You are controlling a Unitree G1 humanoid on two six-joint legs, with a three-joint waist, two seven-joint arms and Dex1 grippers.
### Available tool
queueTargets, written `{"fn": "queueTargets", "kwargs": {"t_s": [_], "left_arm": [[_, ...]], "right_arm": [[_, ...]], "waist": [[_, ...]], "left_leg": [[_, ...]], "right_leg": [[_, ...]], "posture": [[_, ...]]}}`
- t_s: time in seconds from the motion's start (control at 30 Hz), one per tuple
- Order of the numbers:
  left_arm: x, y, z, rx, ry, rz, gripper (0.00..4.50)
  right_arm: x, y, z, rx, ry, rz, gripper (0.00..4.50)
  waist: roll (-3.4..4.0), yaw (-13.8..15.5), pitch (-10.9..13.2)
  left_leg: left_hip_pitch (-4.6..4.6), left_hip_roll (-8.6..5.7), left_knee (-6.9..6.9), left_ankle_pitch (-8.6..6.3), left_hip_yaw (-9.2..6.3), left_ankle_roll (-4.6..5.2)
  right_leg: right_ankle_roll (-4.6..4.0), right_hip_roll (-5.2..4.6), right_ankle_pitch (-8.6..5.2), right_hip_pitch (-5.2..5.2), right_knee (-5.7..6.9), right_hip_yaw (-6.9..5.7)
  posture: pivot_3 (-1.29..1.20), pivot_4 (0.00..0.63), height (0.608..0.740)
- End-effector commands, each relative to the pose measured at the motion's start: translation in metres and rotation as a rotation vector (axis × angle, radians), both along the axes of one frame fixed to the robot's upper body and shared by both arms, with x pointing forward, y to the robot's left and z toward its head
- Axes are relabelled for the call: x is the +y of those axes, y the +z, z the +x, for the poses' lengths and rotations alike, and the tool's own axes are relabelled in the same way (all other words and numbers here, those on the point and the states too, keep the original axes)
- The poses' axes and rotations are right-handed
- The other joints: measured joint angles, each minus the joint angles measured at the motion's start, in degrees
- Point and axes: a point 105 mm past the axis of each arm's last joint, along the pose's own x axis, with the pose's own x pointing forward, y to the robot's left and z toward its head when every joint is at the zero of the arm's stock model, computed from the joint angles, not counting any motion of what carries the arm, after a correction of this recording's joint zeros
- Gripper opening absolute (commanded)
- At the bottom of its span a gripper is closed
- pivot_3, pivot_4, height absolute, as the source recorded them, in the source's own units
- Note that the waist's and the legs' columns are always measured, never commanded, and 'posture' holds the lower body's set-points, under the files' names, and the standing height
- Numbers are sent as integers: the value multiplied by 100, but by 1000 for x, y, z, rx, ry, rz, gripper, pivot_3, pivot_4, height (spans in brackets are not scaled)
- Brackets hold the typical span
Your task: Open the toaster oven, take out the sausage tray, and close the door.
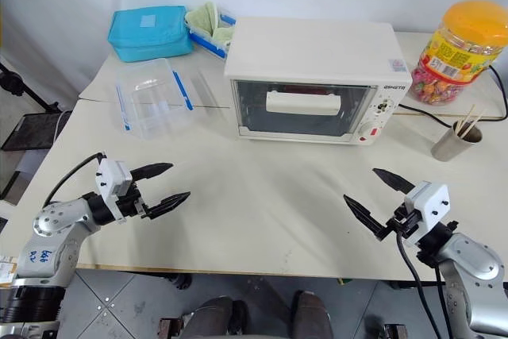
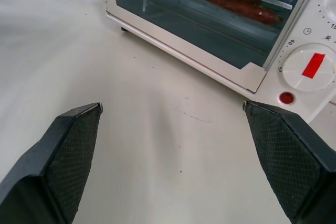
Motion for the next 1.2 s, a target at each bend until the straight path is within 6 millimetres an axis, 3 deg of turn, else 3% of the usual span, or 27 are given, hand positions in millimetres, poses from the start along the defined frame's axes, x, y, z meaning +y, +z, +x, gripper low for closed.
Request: {"fn": "queueTargets", "kwargs": {"t_s": [0.03, 0.1, 0.2, 0.37, 0.6, 0.77, 0.87, 1.03, 1.2], "left_arm": [[-7, 2, 1, -23, -27, 17, 4500], [-12, 9, 2, -31, -50, -19, 4500], [-26, 36, -6, 1, -204, -151, 4500], [-33, 65, 3, -21, -288, -250, 4500], [-46, 71, 4, -21, -360, -247, 4500], [-47, 70, 2, -15, -349, -261, 4500], [-46, 68, 1, -10, -338, -263, 4500], [-39, 66, 3, 7, -287, -294, 4500], [-33, 73, 14, 3, -246, -338, 4500]], "right_arm": [[3, 7, 1, -35, 29, -7, 4488], [5, 10, 3, -37, 42, 7, 4488], [10, 30, 16, -45, 60, 85, 4488], [17, 66, 45, -55, 118, 169, 4488], [35, 83, 76, -45, 218, 168, 4488], [54, 87, 84, -45, 301, 165, 4488], [59, 92, 83, -61, 331, 179, 4488], [70, 96, 61, -44, 435, 172, 4488], [75, 74, 33, -1, 501, 24, 4488]], "waist": [[0, 1, 0], [0, 2, 0], [0, -6, 0], [0, -11, 0], [0, -17, 0], [0, -9, 0], [0, -16, 0], [0, -12, 0], [-1, 11, 1]], "left_leg": [[0, 0, 0, 0, 0, 0], [0, 0, 0, 0, 0, 0], [0, 1, 3, 0, 0, 0], [1, 1, 8, 1, 0, 0], [-6, -3, 6, -4, 8, 8], [-7, -1, 9, -4, 7, 8], [-8, -2, 9, -4, 8, 8], [-8, -1, 9, -4, 6, 8], [-13, -2, 8, -4, 1, 8]], "right_leg": [[0, 0, 0, 0, 1, 0], [0, 0, 0, 0, 1, 0], [0, 0, 0, 0, 2, 0], [0, 1, 0, 0, 6, 0], [0, 3, 0, -4, -1, -11], [0, 3, 0, -4, 1, -13], [1, 2, 0, -4, 0, -11], [1, 3, 0, -6, 1, -12], [1, 2, 0, -5, -2, -15]], "posture": [[0, 150, 740], [0, 150, 740], [0, 150, 740], [0, 150, 740], [0, 150, 740], [0, 150, 740], [0, 150, 740], [0, 150, 740], [0, 150, 740]]}}
